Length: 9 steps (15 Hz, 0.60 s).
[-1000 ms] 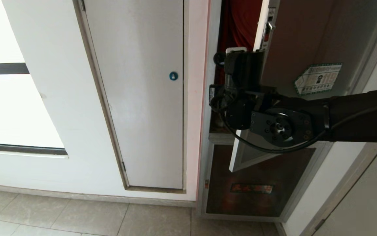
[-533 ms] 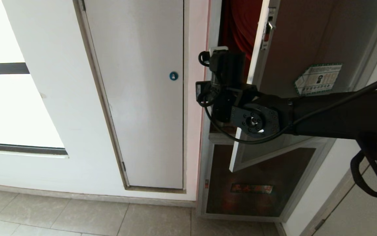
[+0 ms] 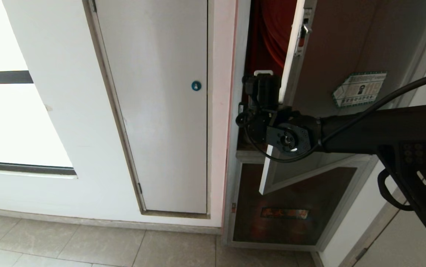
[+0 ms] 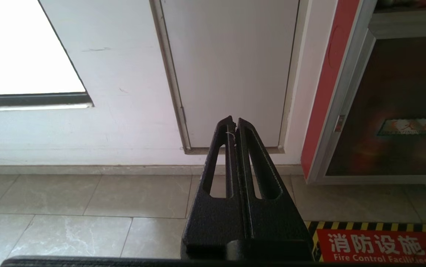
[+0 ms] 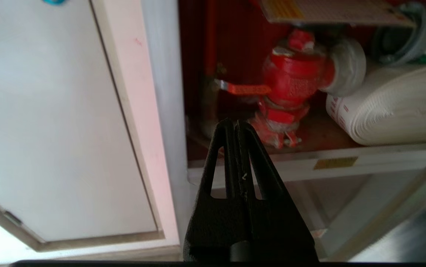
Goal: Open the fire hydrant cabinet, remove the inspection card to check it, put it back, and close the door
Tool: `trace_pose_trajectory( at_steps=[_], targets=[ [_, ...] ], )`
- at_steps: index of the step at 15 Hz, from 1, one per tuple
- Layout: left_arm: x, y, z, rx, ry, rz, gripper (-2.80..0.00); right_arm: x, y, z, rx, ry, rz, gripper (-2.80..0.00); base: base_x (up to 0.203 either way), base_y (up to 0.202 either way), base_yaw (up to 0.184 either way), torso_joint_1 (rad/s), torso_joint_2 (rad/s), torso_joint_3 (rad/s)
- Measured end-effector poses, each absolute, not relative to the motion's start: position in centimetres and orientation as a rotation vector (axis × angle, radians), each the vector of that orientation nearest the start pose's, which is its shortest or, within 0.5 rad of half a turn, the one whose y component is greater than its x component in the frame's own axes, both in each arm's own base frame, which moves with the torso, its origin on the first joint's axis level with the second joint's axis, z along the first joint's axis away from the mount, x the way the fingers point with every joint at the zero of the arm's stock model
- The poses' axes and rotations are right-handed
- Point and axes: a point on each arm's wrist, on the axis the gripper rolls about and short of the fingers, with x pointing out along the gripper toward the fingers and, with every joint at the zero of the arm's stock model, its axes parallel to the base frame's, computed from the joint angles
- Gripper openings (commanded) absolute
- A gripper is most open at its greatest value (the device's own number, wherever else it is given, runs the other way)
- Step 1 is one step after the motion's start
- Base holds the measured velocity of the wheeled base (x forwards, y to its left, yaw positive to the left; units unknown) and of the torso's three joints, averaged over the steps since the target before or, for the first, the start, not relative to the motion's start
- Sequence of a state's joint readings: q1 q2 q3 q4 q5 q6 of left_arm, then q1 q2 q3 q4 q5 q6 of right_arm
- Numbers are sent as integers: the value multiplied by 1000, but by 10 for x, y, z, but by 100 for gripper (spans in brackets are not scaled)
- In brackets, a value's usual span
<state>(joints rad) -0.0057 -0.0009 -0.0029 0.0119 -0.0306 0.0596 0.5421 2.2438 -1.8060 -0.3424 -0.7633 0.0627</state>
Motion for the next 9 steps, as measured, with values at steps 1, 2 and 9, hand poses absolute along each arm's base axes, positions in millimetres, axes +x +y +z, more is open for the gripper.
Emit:
trace_pose_trajectory(
  at_steps=[1,2,9],
  targets=[
    [-23,-1,75,59,8,-36,-280,410,228,217,5,83,-226,-280,0,0,0,0,0,0],
    [-23,-1,75,59,7,-36,-280,407,225,215,11,92,-232,-280,0,0,0,0,0,0],
    [-23,-1,75,59,8,-37,-280,368,200,209,32,122,-251,-280,0,0,0,0,0,0]
  ],
)
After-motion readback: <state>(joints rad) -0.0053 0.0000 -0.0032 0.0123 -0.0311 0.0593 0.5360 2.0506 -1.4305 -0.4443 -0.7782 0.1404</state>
